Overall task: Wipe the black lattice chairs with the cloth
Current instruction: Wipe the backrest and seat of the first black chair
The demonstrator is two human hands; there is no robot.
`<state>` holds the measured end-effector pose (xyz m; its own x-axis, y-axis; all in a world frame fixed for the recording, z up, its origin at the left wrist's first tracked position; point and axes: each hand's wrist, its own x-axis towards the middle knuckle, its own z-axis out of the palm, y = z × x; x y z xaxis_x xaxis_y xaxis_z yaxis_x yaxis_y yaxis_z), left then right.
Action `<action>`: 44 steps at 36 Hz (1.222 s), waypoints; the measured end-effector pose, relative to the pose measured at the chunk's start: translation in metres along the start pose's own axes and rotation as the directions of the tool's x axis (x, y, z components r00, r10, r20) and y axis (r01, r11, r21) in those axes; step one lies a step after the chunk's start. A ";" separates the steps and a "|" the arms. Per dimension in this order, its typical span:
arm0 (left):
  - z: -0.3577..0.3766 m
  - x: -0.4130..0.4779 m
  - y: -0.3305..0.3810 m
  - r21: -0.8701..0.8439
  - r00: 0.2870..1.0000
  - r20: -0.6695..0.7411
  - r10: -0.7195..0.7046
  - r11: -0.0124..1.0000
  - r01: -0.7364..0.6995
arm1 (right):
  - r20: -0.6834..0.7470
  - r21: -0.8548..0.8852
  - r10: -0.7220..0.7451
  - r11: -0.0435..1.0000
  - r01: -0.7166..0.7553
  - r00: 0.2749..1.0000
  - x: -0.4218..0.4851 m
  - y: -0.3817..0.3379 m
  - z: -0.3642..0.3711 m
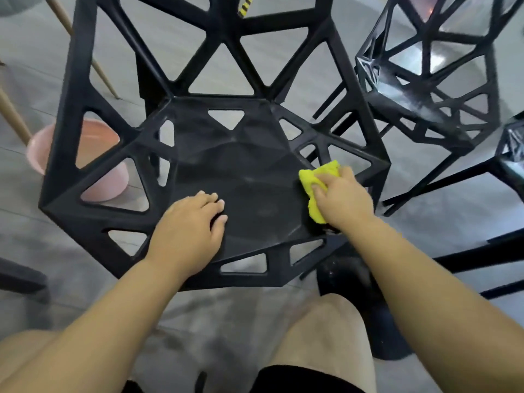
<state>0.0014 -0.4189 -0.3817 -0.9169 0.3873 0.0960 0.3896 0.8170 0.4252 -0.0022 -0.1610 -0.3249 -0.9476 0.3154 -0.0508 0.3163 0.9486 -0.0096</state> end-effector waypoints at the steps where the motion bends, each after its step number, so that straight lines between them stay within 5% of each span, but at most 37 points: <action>1: -0.001 0.000 0.002 0.005 1.000 -0.007 -0.004 1.000 0.004 | -0.009 -0.015 0.041 0.999 -0.041 0.999 0.009 0.007 -0.001; 12: -0.007 0.001 0.008 0.011 0.999 -0.020 -0.049 0.999 0.049 | 0.130 -0.118 -0.056 0.990 0.072 0.990 -0.016 0.030 -0.009; 18: -0.006 0.004 0.018 0.038 0.992 -0.068 -0.103 0.994 0.106 | 0.077 -0.125 -0.037 0.991 0.047 0.996 0.019 0.020 -0.006; 25: -0.003 0.008 0.029 0.077 0.982 -0.100 -0.159 0.983 0.167 | 0.163 -0.102 -0.205 0.969 0.223 0.965 0.056 -0.032 0.000; 31: -0.004 0.012 0.036 0.159 0.982 -0.108 -0.152 0.973 0.168 | 0.297 -0.060 -0.393 0.902 0.427 0.870 0.070 -0.001 -0.010; 38: -0.004 0.022 0.042 0.257 0.975 -0.065 -0.214 0.940 0.224 | 0.000 -0.262 -0.203 0.945 0.196 0.979 0.092 -0.002 -0.007; 44: 0.001 0.028 0.054 0.322 0.963 -0.067 -0.262 0.908 0.269 | 0.169 -0.103 -0.370 0.915 0.390 0.914 0.090 -0.020 0.004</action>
<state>-0.0033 -0.3636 -0.3573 -0.9906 0.1304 0.0411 0.1345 0.9833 0.1223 -0.0934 -0.1514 -0.3334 -0.9751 -0.0672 -0.2114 -0.0846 0.9937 0.0741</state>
